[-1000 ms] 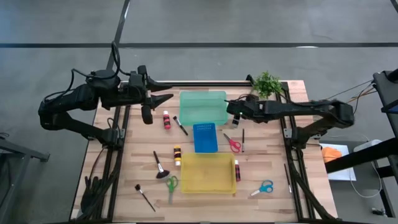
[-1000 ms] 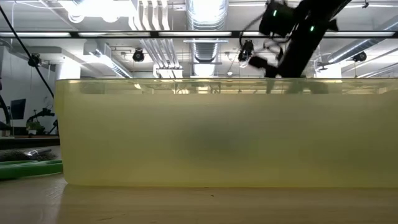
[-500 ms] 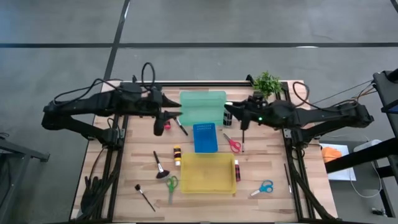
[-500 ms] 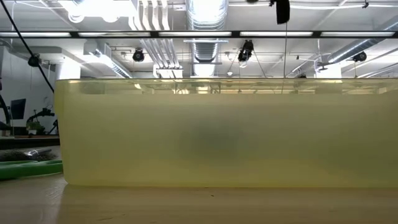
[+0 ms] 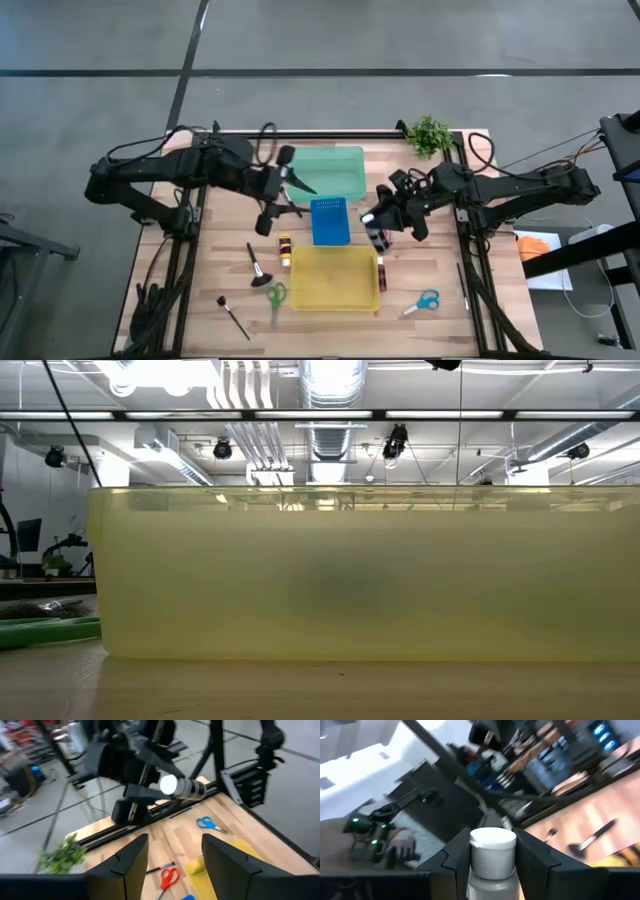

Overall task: Pick & Place Paint Supplies
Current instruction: Put the gray paint bottle into the blue bin

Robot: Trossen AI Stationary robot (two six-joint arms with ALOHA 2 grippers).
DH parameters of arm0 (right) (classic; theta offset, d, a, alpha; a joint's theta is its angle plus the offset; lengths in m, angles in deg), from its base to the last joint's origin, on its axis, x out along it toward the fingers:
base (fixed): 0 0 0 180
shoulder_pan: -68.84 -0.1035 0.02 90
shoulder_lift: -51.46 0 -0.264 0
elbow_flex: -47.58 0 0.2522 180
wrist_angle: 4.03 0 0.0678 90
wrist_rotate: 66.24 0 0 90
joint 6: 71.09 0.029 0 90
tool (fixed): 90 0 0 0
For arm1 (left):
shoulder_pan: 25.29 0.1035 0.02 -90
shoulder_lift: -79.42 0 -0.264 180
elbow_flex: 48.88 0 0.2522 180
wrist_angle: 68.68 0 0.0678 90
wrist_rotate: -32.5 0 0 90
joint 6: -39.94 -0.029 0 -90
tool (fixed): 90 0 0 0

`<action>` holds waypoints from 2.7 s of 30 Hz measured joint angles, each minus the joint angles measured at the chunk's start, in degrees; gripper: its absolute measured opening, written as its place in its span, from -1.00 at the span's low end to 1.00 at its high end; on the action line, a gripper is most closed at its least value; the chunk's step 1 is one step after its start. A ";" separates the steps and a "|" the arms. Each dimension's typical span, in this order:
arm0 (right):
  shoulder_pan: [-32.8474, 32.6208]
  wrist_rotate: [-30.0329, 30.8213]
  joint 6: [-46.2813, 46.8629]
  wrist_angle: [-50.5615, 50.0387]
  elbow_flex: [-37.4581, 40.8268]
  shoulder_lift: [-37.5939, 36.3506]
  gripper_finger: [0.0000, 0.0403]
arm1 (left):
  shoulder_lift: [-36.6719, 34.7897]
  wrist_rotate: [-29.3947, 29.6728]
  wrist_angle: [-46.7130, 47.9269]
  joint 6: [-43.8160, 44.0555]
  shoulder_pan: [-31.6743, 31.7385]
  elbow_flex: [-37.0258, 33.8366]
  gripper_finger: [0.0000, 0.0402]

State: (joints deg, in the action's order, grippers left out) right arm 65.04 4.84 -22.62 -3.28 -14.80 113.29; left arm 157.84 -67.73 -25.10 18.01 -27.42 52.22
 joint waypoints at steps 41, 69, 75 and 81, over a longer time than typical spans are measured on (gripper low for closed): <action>0.58 -17.57 -3.63 -3.56 -22.21 22.90 -0.42 | 14.52 -8.64 10.79 -9.60 -4.93 16.58 0.00; 1.03 -15.38 -3.03 -1.83 -22.25 23.49 -0.42 | 14.61 -8.94 8.73 -8.25 -5.03 14.53 0.00; 1.22 -15.38 -3.02 -1.69 -22.25 23.49 -0.42 | 14.61 -9.08 7.49 -8.25 -5.01 14.50 0.00; 1.22 -15.38 -3.02 -1.71 -22.25 23.49 -0.42 | 14.63 -9.08 7.48 -8.09 -4.92 14.50 -0.10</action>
State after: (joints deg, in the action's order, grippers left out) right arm 66.27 -10.55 -25.64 -4.99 -37.05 136.78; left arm 172.48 -76.81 -17.62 9.92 -32.34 66.72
